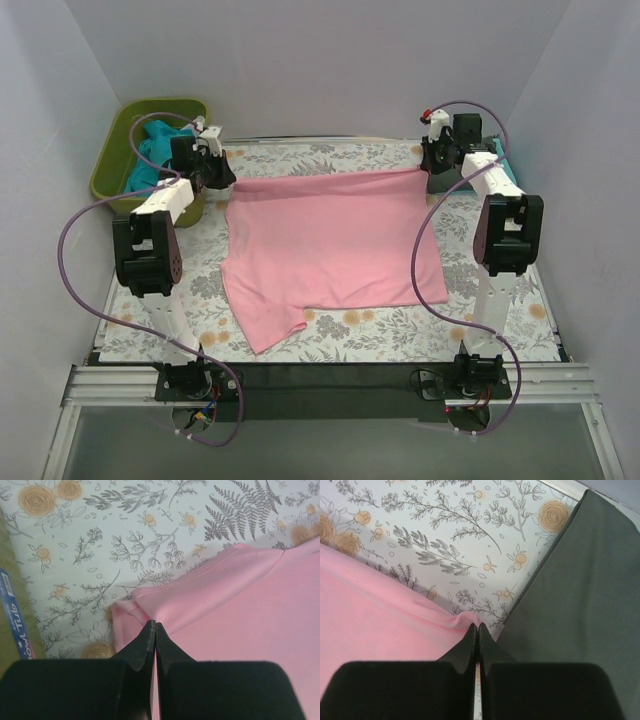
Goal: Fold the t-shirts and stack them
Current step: Fold the tshirt
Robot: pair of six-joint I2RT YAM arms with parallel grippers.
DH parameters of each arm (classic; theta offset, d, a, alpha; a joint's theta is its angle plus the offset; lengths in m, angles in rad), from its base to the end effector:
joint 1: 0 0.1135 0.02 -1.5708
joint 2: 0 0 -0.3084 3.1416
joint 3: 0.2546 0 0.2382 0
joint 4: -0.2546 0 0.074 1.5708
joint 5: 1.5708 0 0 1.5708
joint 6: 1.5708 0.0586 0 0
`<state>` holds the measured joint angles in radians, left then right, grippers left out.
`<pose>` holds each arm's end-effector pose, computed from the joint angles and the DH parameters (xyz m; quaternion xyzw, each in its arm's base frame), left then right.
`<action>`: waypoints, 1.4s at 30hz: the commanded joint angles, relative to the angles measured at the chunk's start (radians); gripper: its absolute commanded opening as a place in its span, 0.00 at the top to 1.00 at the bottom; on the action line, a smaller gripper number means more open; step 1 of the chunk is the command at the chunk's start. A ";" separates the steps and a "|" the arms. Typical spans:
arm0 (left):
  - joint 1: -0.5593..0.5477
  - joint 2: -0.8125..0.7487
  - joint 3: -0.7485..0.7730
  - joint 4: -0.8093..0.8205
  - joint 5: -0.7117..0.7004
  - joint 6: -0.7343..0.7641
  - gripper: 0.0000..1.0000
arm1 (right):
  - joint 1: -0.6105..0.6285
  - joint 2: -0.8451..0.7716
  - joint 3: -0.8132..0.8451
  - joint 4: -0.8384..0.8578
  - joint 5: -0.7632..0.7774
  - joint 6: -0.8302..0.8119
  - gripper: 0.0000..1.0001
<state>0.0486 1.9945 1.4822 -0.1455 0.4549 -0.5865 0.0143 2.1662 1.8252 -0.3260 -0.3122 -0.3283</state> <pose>0.4780 -0.0025 0.2565 -0.1786 0.8618 -0.3092 0.3602 0.5319 0.0256 0.2680 -0.2184 0.8641 0.0707 0.4479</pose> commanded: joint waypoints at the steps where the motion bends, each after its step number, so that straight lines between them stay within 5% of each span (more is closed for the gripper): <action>1: 0.008 -0.118 -0.052 0.037 0.030 0.039 1.00 | -0.033 -0.077 -0.047 0.001 -0.041 -0.043 0.99; 13: 0.011 -0.209 -0.237 0.015 0.045 0.096 1.00 | -0.060 -0.117 -0.176 -0.007 -0.067 -0.121 0.99; 31: -0.012 -0.125 -0.346 -0.037 0.013 0.226 1.00 | -0.060 -0.071 -0.270 -0.087 -0.064 -0.284 0.99; 35: -0.015 -0.100 -0.293 -0.138 0.011 0.247 0.97 | -0.060 -0.081 -0.265 -0.122 -0.065 -0.305 0.76; 39: -0.015 -0.132 -0.258 -0.186 0.042 0.275 0.79 | -0.060 -0.103 -0.244 -0.154 -0.064 -0.310 0.54; 42: -0.016 -0.164 -0.218 -0.195 0.089 0.257 0.65 | -0.060 -0.114 -0.202 -0.179 -0.090 -0.295 0.48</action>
<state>0.0307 1.8999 1.1988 -0.3122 0.4889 -0.3412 -0.0399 2.1006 1.5497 -0.4683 -0.3767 -0.6201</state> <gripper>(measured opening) 0.313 0.503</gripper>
